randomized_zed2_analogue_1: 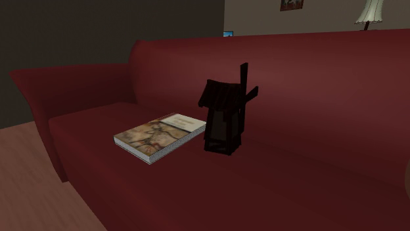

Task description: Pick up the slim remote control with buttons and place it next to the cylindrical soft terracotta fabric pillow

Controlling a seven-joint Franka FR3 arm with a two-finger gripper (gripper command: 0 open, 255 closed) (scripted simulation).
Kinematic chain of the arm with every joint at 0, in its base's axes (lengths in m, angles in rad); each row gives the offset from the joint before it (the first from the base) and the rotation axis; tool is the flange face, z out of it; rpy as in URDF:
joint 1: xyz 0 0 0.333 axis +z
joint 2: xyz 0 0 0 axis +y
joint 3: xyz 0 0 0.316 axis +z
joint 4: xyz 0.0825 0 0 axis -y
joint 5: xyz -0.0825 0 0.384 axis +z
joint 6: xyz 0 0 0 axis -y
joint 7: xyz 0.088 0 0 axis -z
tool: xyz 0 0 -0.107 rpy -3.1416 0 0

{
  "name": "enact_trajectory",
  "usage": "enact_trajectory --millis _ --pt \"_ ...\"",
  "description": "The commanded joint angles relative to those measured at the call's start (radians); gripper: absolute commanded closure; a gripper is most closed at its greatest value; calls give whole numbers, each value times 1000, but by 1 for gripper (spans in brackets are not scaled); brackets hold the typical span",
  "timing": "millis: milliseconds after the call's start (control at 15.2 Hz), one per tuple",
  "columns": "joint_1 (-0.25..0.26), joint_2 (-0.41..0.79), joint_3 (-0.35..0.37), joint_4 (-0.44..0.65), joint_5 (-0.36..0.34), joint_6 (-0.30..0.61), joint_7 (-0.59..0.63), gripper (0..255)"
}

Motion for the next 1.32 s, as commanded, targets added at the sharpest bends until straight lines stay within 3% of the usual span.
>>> enact_trajectory --millis 0,1254 --pt "13 18 -58 46 -10 -4 -56 255" --pt "-3 -17 -152 -194 -85 223 -19 255"
